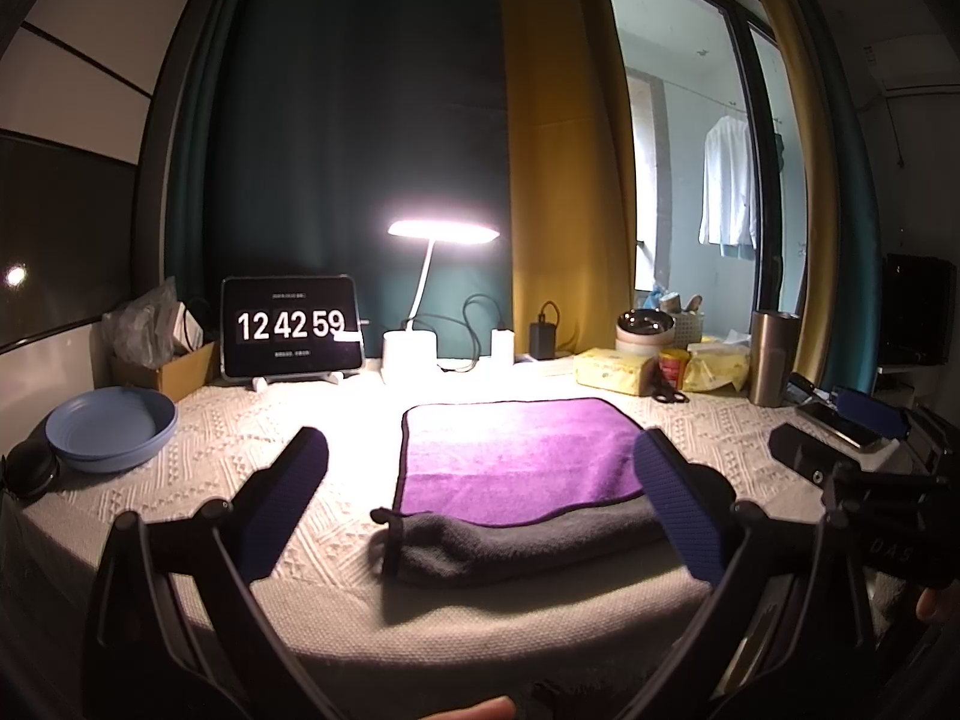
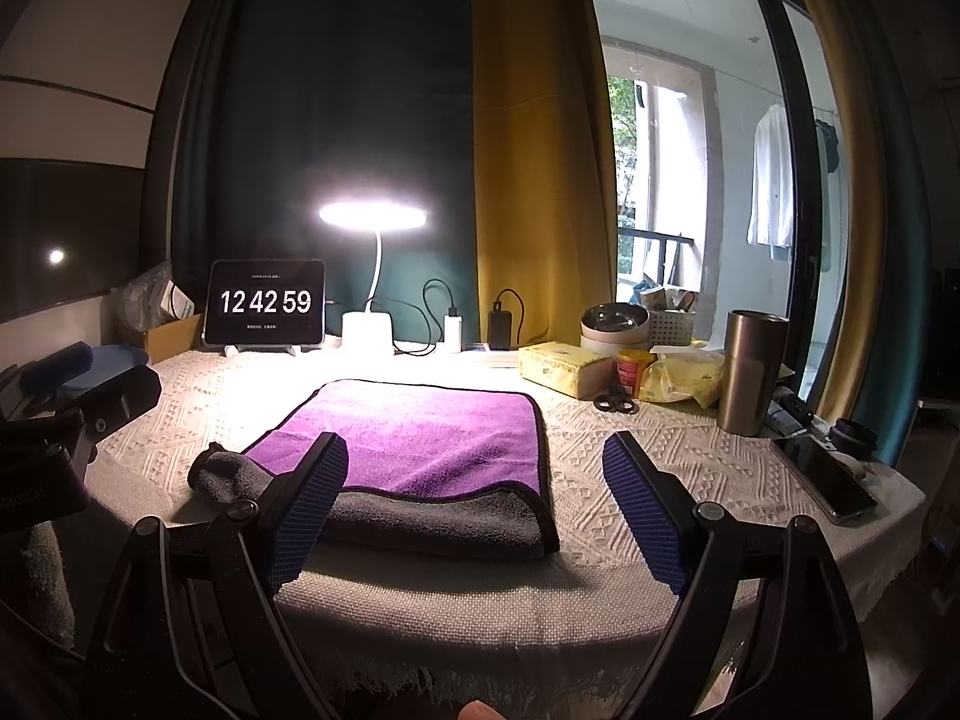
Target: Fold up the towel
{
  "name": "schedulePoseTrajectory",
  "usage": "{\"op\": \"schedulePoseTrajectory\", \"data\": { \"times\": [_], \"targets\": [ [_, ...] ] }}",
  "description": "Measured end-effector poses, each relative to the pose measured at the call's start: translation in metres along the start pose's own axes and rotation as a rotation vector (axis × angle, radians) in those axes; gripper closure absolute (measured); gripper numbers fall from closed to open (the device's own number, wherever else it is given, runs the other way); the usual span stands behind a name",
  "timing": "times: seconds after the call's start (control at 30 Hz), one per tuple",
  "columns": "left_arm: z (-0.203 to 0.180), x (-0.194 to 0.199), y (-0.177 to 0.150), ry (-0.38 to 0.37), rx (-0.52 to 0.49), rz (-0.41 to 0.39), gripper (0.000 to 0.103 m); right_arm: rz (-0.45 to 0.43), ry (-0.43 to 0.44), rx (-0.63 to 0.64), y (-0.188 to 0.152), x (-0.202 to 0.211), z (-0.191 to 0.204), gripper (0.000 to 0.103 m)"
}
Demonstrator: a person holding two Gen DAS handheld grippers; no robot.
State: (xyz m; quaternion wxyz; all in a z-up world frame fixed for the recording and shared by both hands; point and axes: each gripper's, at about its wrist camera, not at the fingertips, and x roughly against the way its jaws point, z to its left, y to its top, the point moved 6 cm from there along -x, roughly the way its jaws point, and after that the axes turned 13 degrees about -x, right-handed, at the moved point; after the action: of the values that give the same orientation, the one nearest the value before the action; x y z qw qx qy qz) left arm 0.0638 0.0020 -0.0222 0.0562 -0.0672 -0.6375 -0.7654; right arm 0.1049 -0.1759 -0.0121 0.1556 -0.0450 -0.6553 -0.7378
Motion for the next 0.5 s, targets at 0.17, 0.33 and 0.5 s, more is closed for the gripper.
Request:
{"op": "schedulePoseTrajectory", "data": {
  "times": [0.17, 0.33, 0.5],
  "targets": [
    [0.0000, -0.0001, -0.0008, 0.000, 0.000, 0.001, 0.001, 0.000, 0.000, 0.000, 0.0002, -0.0003, 0.0000, 0.014],
    [-0.0004, -0.0009, -0.0039, -0.002, 0.000, 0.005, 0.001, 0.001, 0.000, -0.001, -0.0004, -0.0008, -0.0009, 0.014],
    [0.0009, -0.0061, -0.0060, 0.000, -0.002, 0.019, 0.001, 0.000, 0.000, 0.000, -0.0001, -0.0013, -0.0011, 0.014]
  ]
}}
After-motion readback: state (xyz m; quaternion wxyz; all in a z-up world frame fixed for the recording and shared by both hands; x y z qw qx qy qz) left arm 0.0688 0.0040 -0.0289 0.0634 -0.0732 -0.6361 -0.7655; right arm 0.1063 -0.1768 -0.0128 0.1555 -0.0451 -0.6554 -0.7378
